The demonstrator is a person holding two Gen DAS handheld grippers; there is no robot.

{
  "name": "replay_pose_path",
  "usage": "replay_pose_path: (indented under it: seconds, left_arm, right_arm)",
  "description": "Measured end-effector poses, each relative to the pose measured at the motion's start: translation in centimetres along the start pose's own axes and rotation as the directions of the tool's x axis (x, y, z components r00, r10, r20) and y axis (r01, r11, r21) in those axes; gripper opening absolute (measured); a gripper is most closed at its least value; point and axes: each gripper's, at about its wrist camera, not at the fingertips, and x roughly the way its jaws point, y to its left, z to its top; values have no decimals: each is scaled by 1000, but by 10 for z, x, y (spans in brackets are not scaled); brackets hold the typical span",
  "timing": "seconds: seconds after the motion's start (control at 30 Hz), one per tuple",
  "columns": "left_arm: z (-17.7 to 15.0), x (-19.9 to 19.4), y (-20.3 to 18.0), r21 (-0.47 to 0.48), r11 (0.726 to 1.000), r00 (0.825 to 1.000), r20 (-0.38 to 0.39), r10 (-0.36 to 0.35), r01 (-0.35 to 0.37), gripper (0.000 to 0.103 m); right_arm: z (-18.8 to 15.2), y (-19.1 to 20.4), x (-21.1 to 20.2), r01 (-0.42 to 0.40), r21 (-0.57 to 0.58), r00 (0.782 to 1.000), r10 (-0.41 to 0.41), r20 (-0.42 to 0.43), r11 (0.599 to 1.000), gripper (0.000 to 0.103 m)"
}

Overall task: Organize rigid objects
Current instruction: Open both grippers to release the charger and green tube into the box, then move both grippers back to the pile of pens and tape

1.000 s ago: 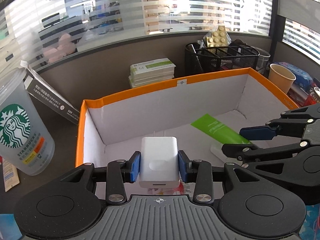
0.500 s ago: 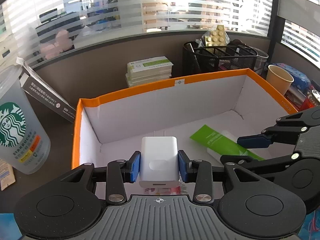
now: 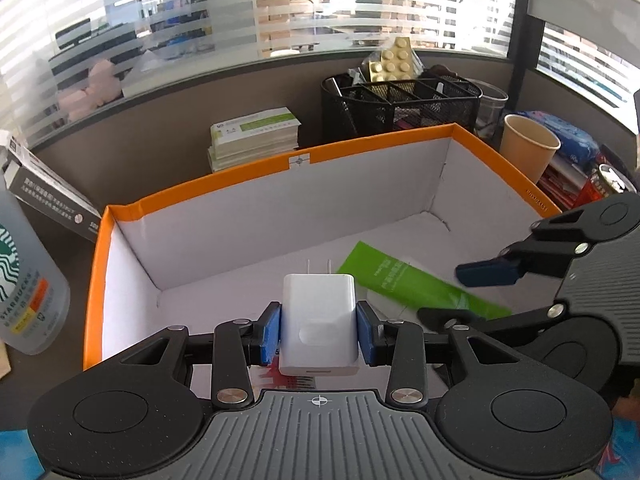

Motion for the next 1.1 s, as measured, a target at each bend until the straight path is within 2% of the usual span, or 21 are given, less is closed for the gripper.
replay_pose_path:
  seconds: [0.37,0.63,0.7,0.9,1.1]
  left_arm:
    - [0,5,-7,8,1000,1000,-20,15,-15,36]
    - [0,-2,-7,-4,999,999,-15,34,-34,40]
    - [1,-10,-8,-7,999,999,8,42,-42,57]
    - [0,-46,-16,22,996,992,100,79,-82,81]
    - [-4,-81,-17,23,994,981,162,105,-110,89]
  right_arm:
    - [-4,-3,-9,63,-25,998,-63,20,998,36]
    - [-6,0,-28,101,-38,993,-99,64,994,36]
    - [-9,-1,-35,105,-33,992,-102,76,994,37]
    - [-18,2,-63,131,-27,985,-127,121,991,39]
    - [-31,10,-101,161,-29,970,-152,189,987,42]
